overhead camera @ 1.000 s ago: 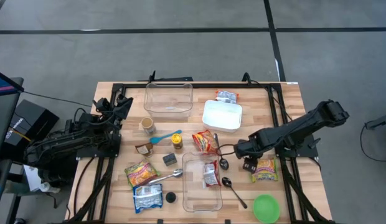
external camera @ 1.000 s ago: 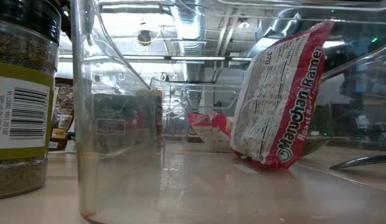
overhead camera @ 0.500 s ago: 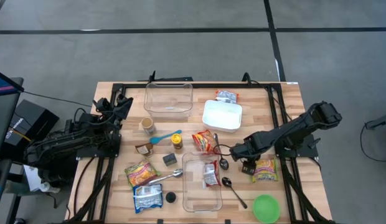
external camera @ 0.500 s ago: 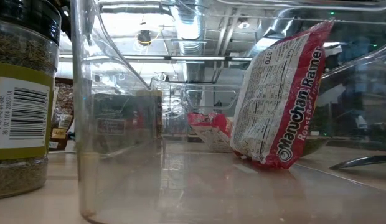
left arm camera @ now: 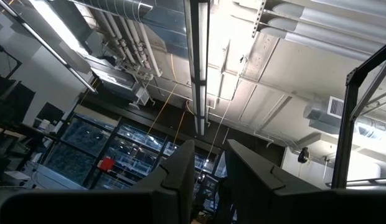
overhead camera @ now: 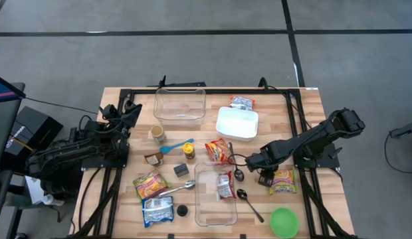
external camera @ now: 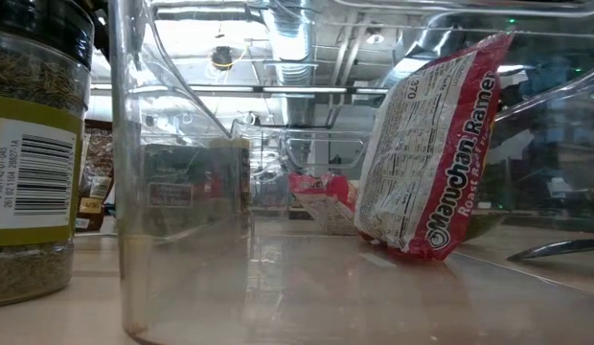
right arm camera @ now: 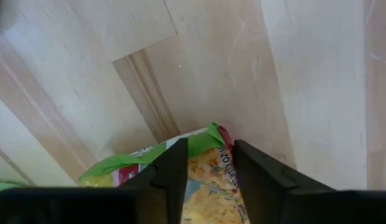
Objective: Pick & Place Food Item
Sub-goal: Put the right green noodle pack into the bottom transparent bin
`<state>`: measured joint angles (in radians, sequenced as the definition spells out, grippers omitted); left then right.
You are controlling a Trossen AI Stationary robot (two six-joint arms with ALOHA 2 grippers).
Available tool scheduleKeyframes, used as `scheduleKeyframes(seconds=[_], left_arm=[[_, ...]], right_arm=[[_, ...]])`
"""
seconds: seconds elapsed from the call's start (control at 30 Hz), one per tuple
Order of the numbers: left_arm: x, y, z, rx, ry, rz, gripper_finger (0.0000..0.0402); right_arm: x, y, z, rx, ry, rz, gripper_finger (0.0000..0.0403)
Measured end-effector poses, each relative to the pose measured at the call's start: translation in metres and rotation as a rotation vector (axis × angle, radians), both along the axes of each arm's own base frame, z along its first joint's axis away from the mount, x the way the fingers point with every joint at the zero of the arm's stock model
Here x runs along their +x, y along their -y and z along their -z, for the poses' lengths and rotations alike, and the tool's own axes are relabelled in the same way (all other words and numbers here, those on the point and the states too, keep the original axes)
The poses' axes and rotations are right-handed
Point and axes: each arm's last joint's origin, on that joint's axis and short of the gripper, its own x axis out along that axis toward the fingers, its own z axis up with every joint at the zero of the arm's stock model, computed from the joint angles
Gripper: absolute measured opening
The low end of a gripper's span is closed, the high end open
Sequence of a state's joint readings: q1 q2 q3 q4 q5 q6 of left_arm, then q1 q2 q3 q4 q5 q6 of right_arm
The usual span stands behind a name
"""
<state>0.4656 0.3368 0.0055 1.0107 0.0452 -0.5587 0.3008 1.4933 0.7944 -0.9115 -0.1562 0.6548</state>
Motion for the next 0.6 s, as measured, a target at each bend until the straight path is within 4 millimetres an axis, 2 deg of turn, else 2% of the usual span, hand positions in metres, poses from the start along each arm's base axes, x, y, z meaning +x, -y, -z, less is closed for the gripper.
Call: scheduleKeyframes(seconds=[0.4, 0.6], left_arm=[[0.0000, 0.0000, -0.0001, 0.000, 0.001, 0.000, 0.0085], [0.0000, 0.0000, -0.0001, 0.000, 0.000, 0.000, 0.0085]], right_arm=[[0.0000, 0.0000, 0.0000, 0.001, 0.000, -0.001, 0.0008], [-0.0005, 0.0001, -0.0013, 0.003, 0.006, -0.009, 0.0003]])
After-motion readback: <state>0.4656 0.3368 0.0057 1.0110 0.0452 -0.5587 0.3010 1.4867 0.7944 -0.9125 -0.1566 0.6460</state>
